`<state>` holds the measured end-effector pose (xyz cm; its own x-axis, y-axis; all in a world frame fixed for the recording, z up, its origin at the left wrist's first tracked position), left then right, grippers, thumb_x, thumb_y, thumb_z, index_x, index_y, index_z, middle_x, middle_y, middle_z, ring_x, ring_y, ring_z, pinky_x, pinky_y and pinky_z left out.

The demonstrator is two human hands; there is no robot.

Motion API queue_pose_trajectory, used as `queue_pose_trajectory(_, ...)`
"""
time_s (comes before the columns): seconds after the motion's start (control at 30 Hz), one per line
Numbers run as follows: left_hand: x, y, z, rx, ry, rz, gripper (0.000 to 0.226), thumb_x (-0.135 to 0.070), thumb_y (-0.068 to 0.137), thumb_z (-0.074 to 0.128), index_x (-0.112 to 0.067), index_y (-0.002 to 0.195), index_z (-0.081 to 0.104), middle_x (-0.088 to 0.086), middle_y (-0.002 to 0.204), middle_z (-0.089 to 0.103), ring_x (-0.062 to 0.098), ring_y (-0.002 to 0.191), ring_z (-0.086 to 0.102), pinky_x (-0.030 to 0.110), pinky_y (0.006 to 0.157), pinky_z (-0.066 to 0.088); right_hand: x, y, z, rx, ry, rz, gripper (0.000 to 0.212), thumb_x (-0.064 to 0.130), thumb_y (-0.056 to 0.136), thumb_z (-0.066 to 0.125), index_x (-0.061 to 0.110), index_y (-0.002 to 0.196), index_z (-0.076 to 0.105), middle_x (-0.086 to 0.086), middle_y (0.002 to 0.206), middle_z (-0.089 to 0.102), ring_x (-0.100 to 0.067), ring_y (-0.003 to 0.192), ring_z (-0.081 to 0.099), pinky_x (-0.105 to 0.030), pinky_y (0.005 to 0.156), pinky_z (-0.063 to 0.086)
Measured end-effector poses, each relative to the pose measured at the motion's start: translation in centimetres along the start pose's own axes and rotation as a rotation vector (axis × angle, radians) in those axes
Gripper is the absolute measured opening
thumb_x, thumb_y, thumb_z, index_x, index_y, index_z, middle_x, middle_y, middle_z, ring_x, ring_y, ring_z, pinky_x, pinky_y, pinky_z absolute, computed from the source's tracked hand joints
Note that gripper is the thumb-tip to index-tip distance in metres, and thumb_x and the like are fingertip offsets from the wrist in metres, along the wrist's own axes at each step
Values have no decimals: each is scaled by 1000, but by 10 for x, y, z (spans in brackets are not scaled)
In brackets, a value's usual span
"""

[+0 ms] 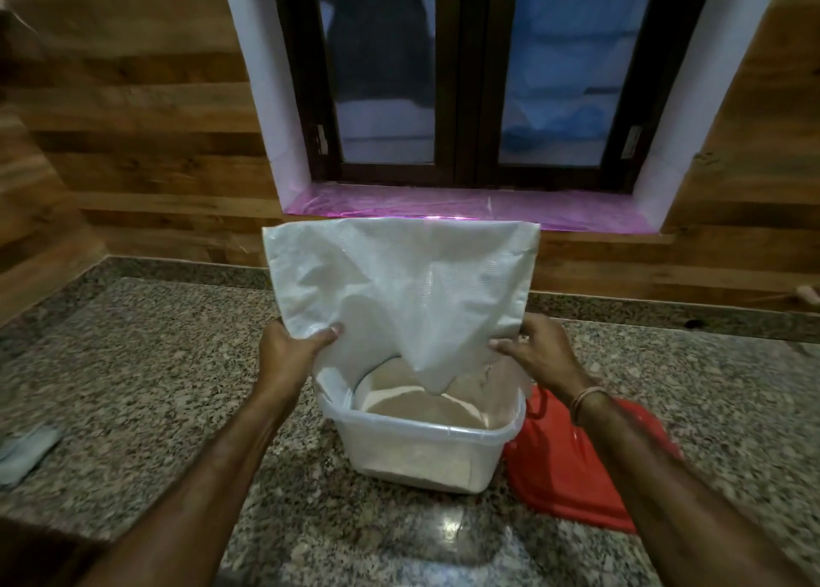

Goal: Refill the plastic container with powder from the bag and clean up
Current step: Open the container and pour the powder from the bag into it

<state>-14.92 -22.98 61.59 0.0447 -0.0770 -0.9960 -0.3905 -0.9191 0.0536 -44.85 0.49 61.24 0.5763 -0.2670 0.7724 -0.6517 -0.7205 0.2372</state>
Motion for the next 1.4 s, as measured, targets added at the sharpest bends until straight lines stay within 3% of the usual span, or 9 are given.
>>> queue_pose_trajectory(0.13, -11, 5, -9, -65, -103, 6, 38, -17, 75, 90, -7, 108, 73, 12, 103, 79, 31, 88, 78, 40, 71, 65, -4, 4, -1, -42, 139, 38, 31, 16, 85, 82, 17, 116, 79, 3, 110, 79, -16, 101, 75, -43, 92, 61)
queue_pose_trajectory(0.27, 1, 3, -1, 59, -182, -52, 30, -49, 94, 63, -23, 108, 70, 12, 112, 78, 33, 103, 75, 47, 87, 61, 2, 7, -8, 0, 460, 28, 24, 9, 94, 74, 4, 118, 76, -8, 112, 80, -24, 106, 76, -49, 96, 61)
queue_pose_trajectory(0.4, 6, 9, -10, 4, -226, -37, 22, -26, 102, 63, -10, 115, 70, 16, 112, 76, 35, 101, 74, 34, 68, 63, 2, 10, -14, -29, 495, 31, 21, 9, 95, 72, 5, 115, 77, -8, 111, 80, -26, 105, 77, -49, 95, 62)
queue_pose_trajectory(0.6, -10, 9, 8, -37, -407, -86, 40, -38, 103, 60, -7, 127, 65, 27, 122, 71, 45, 109, 71, 63, 91, 58, 17, 15, -5, 1, 532, 31, 28, 10, 91, 77, 3, 117, 75, -10, 112, 80, -27, 103, 77, -44, 89, 64)
queue_pose_trajectory(0.73, -27, 4, 22, 135, -141, 7, 32, -38, 109, 44, -18, 125, 63, 6, 111, 77, 26, 102, 75, 39, 78, 64, 14, 16, -15, -98, 654, 62, 25, 3, 92, 73, 1, 117, 74, -12, 109, 80, -27, 99, 78, -37, 82, 65)
queue_pose_trajectory(0.83, -13, -3, 20, 228, 57, 32, 16, -27, 108, 49, -29, 112, 64, -8, 96, 79, 12, 92, 76, 21, 64, 60, 13, 9, 1, 67, 550, 88, 26, 5, 93, 72, 2, 119, 73, -10, 110, 79, -25, 100, 78, -33, 80, 65)
queue_pose_trajectory(0.93, -10, -6, 15, 197, 55, 14, 15, -24, 107, 52, -30, 109, 66, -6, 96, 80, 12, 89, 78, 24, 64, 62, 17, 7, 9, 114, 411, 62, 22, 6, 92, 75, 3, 114, 75, -4, 106, 79, -19, 99, 77, -23, 74, 63)
queue_pose_trajectory(1.2, -13, 5, 12, 185, 11, -51, 31, -30, 109, 49, -13, 129, 65, 7, 116, 77, 25, 107, 75, 46, 89, 62, 22, 15, 8, 161, 381, 84, 18, 12, 95, 72, 5, 112, 77, -8, 109, 81, -24, 101, 78, -39, 87, 63)
queue_pose_trajectory(1.4, -17, 26, -8, 110, -154, -191, 25, -35, 108, 50, -17, 114, 65, 13, 115, 74, 32, 105, 72, 50, 82, 63, 46, 32, -8, 53, 492, 117, 9, 12, 98, 68, 13, 103, 76, 0, 93, 79, -9, 79, 74, -19, 64, 57)
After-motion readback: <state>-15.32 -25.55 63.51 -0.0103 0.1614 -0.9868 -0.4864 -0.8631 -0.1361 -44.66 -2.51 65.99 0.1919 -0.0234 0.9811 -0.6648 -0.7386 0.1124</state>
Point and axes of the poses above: each hand's wrist, its own y-axis towards the middle knuckle, its own z-axis out of the palm, x = y × z, the point moved 8 cm from there along y, towards the middle knuckle
